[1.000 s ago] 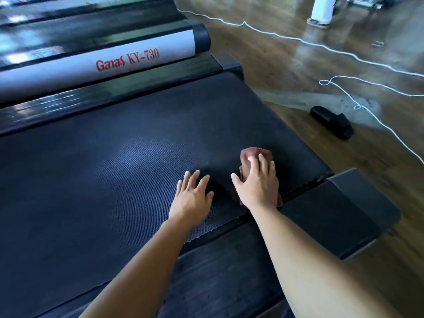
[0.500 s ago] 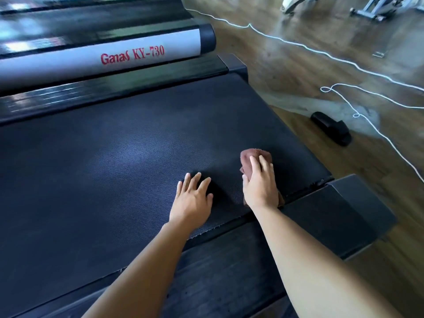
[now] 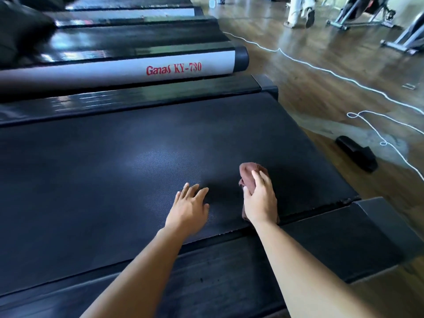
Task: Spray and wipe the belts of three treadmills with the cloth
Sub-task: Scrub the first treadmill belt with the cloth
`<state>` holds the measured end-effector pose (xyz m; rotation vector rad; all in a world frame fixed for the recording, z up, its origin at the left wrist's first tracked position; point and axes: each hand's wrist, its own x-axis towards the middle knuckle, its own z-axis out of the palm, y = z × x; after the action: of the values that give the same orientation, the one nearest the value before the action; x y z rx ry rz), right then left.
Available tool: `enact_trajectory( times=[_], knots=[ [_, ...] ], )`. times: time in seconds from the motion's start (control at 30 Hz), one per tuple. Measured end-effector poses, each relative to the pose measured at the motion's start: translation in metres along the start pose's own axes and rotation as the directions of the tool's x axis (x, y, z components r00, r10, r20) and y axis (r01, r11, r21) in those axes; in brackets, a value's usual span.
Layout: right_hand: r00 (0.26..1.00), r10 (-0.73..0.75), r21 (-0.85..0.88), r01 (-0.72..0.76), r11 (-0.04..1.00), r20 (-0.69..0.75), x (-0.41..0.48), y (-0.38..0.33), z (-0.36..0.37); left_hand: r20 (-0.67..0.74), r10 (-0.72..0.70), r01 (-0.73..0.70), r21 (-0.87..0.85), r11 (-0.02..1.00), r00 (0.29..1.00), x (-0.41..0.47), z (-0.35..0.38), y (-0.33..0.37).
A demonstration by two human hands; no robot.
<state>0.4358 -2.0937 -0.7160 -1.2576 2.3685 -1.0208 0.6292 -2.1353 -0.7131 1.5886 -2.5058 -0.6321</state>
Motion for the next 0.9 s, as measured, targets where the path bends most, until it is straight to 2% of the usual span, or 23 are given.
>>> enact_trajectory(
  times=[0.27,0.5,0.73,0.9],
  knots=[
    [0.980,-0.157,0.119,0.143,0.983,0.121,-0.053,-0.082,0.050,-0.111,-0.070,0.065,-0.055,0.996,0.991,-0.052,-0.048,-0.062],
    [0.919,-0.304,0.179,0.265,0.947,0.251,-0.105,-0.165,0.103,-0.190,-0.214,0.192,-0.129,0.973,0.958,-0.112,-0.085,-0.134],
    [0.824,-0.423,0.210,0.369,0.905,0.376,-0.158,-0.234,0.145,-0.270,-0.354,0.319,-0.168,0.933,0.895,-0.172,-0.111,-0.200],
    [0.762,-0.489,0.234,0.429,0.872,0.425,-0.191,-0.270,0.171,-0.343,-0.476,0.425,-0.216,0.879,0.810,-0.216,-0.129,-0.234]
  ],
)
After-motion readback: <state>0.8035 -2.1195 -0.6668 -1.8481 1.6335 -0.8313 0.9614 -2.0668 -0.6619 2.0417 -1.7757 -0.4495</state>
